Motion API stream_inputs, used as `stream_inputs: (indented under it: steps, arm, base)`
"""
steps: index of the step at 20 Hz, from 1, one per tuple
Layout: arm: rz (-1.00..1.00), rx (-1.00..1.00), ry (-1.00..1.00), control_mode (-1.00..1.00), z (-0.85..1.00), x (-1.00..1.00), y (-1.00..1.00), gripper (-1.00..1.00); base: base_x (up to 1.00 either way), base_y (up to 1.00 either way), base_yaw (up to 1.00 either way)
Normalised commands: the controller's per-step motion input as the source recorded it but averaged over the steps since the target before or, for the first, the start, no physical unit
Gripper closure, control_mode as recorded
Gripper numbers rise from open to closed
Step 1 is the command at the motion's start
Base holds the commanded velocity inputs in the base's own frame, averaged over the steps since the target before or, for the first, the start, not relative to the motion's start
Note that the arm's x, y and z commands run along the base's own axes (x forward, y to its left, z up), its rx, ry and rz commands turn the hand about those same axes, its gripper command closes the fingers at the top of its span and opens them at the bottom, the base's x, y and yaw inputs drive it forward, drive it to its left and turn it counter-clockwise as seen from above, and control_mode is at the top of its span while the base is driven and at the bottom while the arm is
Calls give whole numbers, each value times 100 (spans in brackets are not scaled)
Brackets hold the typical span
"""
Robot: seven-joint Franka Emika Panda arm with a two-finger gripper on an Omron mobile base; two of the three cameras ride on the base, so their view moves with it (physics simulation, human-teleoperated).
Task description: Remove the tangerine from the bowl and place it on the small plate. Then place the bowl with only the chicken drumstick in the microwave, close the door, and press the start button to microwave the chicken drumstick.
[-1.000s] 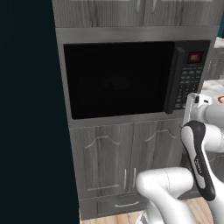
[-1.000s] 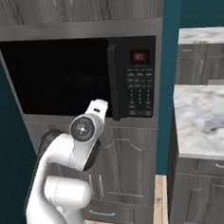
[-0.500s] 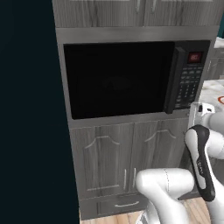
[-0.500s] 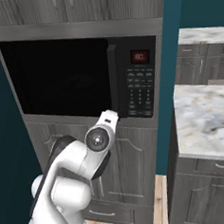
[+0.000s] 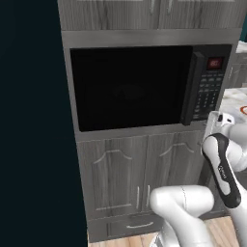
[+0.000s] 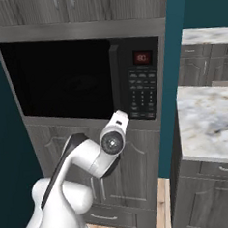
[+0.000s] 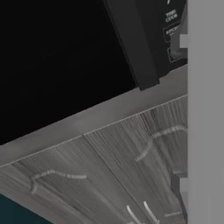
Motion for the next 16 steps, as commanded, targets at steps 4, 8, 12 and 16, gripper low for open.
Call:
stream_inputs:
  steps: [4,8,12,16]
  arm:
    - [0,7,0,-100,1,33,-32,-100]
    - [0,5,0,-100,0,29,-34,-100]
    - [0,5,0,-100,-1,40,-4,-100]
    - [0,2,0,-100,-14,40,0,-100]
  base:
    - [0,0,0]
    - [0,0,0]
    - [0,0,0]
    - [0,0,0]
